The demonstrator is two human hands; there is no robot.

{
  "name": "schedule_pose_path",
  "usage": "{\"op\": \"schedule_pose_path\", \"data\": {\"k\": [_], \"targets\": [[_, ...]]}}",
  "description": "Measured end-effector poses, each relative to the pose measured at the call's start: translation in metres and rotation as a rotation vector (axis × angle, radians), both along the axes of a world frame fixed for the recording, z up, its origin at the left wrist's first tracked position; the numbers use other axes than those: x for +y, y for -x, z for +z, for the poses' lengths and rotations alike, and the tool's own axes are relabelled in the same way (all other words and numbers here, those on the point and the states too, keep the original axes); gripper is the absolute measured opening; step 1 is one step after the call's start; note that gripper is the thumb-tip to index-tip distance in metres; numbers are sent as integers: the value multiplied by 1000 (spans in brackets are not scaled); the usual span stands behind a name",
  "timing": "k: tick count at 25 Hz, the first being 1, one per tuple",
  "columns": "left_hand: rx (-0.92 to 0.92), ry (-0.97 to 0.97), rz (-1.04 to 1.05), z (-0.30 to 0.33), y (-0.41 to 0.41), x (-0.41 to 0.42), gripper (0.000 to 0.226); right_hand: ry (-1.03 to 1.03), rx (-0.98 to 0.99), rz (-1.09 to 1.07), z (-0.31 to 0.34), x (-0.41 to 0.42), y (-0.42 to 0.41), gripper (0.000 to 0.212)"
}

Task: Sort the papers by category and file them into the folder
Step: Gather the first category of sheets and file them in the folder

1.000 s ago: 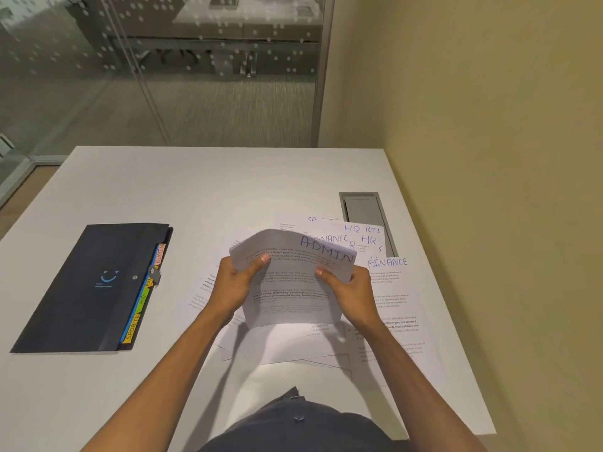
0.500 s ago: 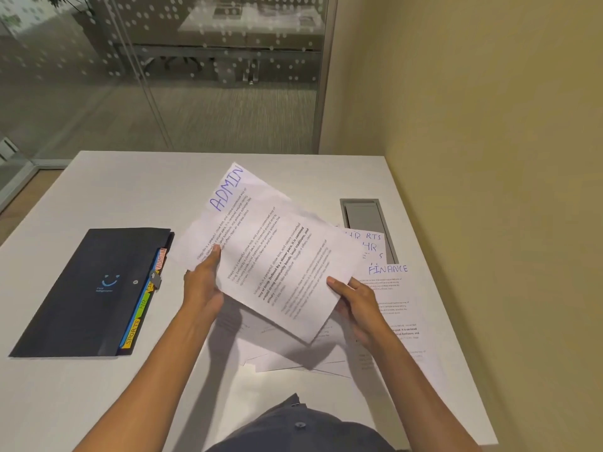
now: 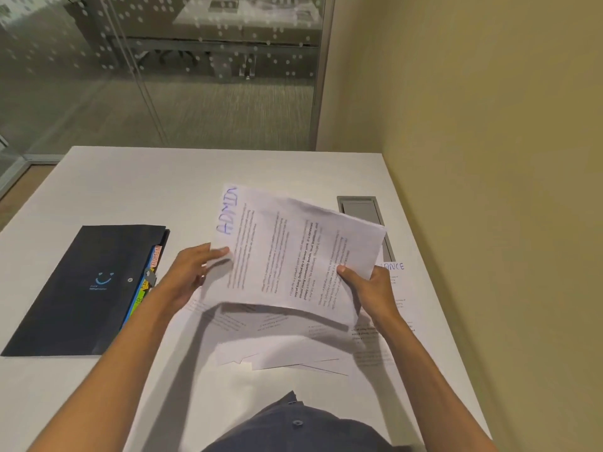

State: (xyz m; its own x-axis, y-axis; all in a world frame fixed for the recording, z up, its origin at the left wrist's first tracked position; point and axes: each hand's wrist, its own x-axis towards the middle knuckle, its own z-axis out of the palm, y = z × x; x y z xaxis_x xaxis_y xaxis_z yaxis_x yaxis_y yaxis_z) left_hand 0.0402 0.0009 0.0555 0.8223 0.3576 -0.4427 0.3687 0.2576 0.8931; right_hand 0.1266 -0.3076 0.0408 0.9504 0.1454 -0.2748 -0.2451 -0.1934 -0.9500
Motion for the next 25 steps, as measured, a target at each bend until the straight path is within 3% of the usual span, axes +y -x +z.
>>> {"op": "schedule_pose_path", "data": {"k": [2, 4, 8, 13, 18, 21, 25], "targets": [[47, -182, -80, -8, -3, -7, 18, 6, -18, 17, -3, 3, 5, 17], [4, -246, 28, -18, -4, -24, 25, -46, -25, -14, -11, 9, 11, 19], [-33, -205, 242, -51, -9, -57, 26, -141, 5, -134, -22, 23, 19, 22], [14, -181, 249, -65, -4, -75, 18, -93, -8, -129, -25, 14, 18, 17], [-45, -271, 184, -64, -3, -72, 5, 257, -266, -19, -17, -8, 4, 15], [-89, -346, 142, -55, -8, -67, 18, 568, -492, 176, 6, -12, -10, 19], [-205, -468, -64, -27, -24, -65, 43, 893, -625, 589, 35, 14, -22, 23]]}}
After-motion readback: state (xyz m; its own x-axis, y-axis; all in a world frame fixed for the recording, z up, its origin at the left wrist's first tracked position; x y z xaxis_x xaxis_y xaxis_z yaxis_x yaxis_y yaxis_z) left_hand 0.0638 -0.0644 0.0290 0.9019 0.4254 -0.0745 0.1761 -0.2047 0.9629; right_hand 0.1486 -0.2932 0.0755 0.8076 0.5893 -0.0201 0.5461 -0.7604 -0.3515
